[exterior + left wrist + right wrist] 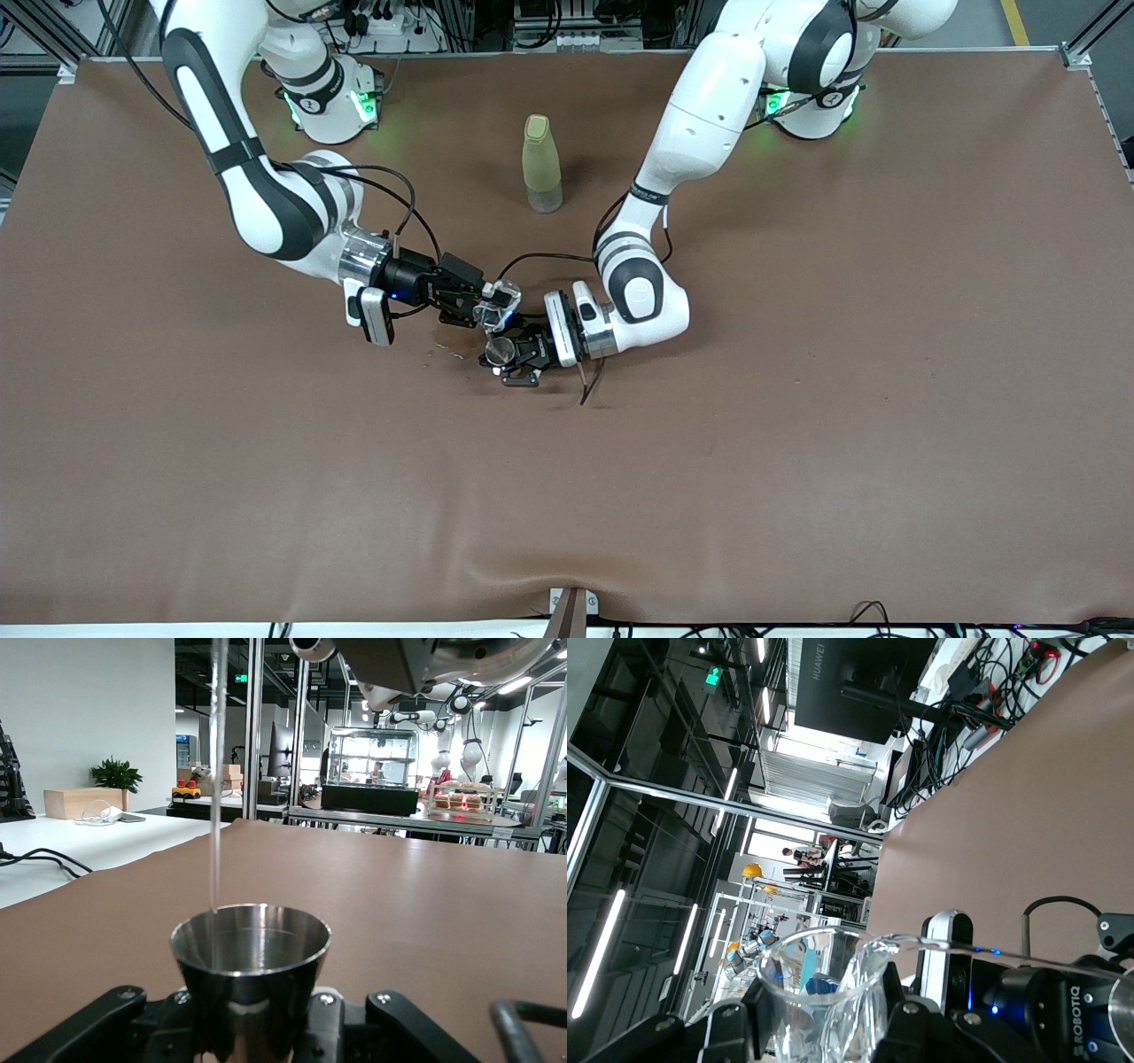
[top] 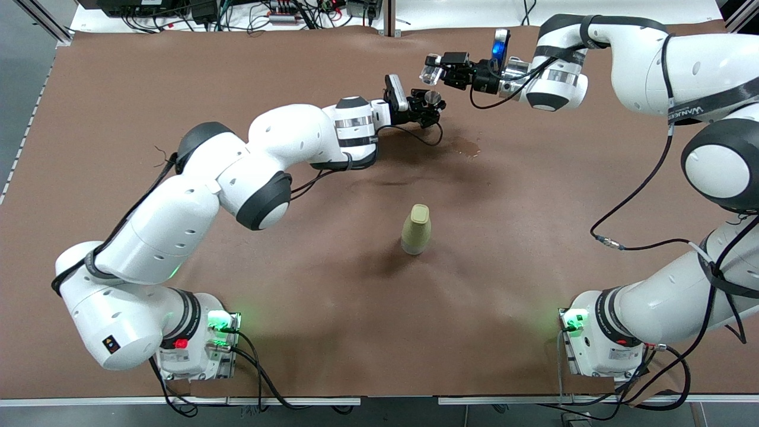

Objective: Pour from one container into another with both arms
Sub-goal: 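Pour the liquid from the glass cup into the jigger held by the left gripper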

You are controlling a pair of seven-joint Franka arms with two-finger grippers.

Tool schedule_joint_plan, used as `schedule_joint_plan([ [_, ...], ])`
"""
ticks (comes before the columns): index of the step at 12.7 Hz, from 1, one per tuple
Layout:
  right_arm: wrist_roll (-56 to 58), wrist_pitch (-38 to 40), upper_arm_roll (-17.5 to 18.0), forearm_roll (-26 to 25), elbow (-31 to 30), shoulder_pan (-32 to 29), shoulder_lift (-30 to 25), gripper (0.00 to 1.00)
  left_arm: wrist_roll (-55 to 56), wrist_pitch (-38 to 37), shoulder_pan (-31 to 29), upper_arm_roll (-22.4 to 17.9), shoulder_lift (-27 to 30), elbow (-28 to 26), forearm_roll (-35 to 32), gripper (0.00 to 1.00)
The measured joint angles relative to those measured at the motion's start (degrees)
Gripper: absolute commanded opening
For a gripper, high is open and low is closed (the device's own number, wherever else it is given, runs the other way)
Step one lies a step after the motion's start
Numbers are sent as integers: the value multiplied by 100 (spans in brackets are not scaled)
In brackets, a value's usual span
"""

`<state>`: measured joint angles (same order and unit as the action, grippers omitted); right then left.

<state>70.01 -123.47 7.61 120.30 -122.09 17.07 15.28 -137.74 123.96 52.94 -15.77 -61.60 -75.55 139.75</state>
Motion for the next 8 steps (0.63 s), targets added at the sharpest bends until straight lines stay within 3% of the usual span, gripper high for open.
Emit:
schedule_joint_plan([
  [8, -283, -1, -1, 3, -1, 0, 0, 12, 0, 0, -4, 0, 0, 0, 0, 0],
])
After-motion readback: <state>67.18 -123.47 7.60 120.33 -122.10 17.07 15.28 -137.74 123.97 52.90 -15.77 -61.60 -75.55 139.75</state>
